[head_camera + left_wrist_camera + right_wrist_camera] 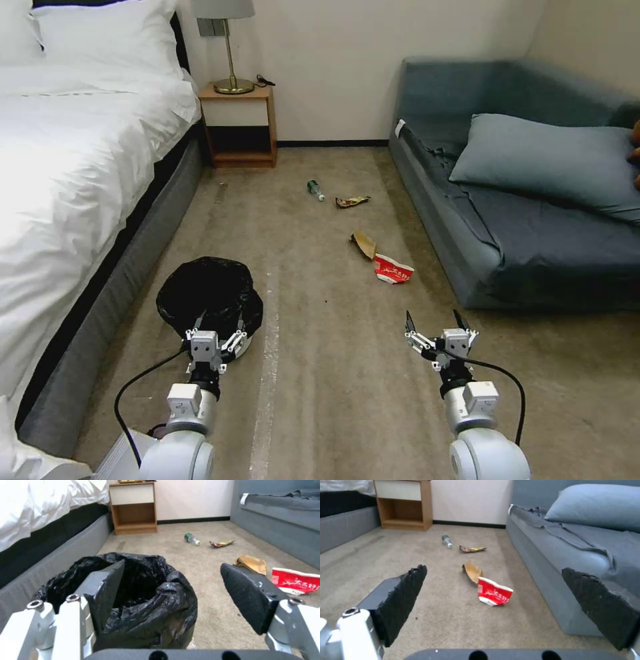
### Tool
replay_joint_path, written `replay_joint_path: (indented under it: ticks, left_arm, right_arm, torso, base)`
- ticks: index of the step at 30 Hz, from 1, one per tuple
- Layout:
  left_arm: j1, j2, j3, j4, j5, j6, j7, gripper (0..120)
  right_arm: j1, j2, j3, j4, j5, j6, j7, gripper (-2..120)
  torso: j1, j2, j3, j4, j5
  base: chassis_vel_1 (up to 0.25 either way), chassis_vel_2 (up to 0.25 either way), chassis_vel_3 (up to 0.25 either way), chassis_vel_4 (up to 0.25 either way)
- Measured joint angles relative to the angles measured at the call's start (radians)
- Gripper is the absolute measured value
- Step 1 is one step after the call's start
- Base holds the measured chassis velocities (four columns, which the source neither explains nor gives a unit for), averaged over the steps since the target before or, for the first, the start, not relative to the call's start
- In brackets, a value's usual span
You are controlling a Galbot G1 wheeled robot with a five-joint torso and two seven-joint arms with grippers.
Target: Pick up the trash bin, then pick up the garbage on the floor and place it into the trash bin.
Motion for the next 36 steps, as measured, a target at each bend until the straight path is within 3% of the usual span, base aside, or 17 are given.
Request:
replay_joint_path:
  ticks: [31, 33, 36]
  left_arm:
    - [-0.01, 0.005, 0.0, 0.0, -0.003, 0.003, -0.001, 82]
    - [-0.031, 0.015, -0.003, 0.0, -0.011, 0.016, -0.008, 89]
    - [-0.163, 0.078, -0.021, 0.002, -0.055, 0.086, -0.05, 100]
  right_arm:
    - [0.026, -0.012, 0.01, -0.001, 0.015, -0.016, 0.0, 100]
    - [0.063, -0.031, 0.029, -0.002, 0.036, -0.039, 0.0, 100]
    - [0.219, -0.108, 0.1, -0.006, 0.124, -0.134, 0.0, 100]
  torso:
    - [0.0, 0.0, 0.0, -0.0002, 0.0003]
    - [0.0, 0.0, 0.0, 0.0004, -0.0001]
    - [0.0, 0.0, 0.0, 0.0, 0.0]
  base:
    - [0.0, 0.0, 0.0, 0.0]
    - [0.0, 0.0, 0.0, 0.0]
    - [0.0, 0.0, 0.0, 0.0]
